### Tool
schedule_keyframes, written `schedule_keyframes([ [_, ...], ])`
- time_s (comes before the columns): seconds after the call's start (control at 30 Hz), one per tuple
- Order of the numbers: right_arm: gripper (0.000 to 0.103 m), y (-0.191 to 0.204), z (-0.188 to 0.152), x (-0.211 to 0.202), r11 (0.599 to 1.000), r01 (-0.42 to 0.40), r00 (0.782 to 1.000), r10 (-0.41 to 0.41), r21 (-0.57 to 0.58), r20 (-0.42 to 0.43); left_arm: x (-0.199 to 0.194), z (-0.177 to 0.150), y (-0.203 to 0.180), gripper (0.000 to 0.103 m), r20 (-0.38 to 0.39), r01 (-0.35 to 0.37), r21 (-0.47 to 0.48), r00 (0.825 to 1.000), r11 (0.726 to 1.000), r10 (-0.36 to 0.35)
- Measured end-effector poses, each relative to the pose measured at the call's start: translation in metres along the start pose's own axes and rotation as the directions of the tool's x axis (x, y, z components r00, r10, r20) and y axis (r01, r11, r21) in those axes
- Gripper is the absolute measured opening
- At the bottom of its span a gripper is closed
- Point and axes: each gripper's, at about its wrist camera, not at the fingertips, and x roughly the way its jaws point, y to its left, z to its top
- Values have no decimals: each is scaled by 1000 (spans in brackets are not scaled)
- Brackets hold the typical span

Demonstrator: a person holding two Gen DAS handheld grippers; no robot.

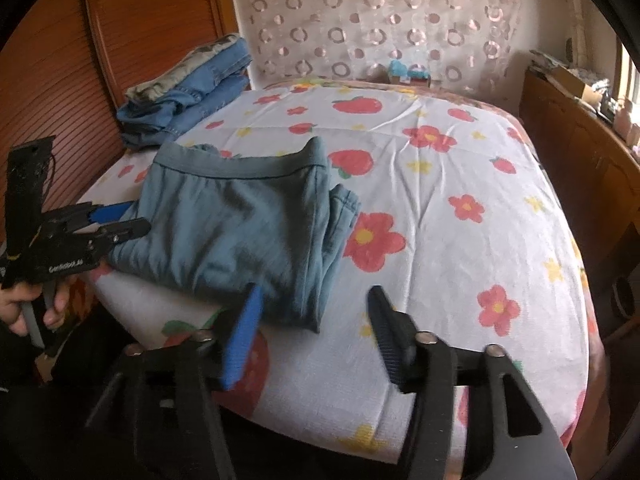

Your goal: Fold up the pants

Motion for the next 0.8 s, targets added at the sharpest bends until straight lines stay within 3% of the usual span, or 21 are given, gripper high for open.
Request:
schedule_keyframes([
  [0.27,70,4,11,12,997,80,997,-80,11,-12,0,0,-1,51,7,-1,-2,1000,1000,1],
  [0.43,72,7,18,19,999,48,999,-48,21,-14,0,0,0,51,10,-2,-5,1000,1000,2],
  [0.6,73,11,25,29,997,78,996,-78,-3,-32,0,4,0,51,-13,-2,-15,1000,1000,2],
  [0.8,73,11,34,32,999,36,999,-36,-8,-27,-2,18,7,51,-34,19,-36,999,999,-20],
])
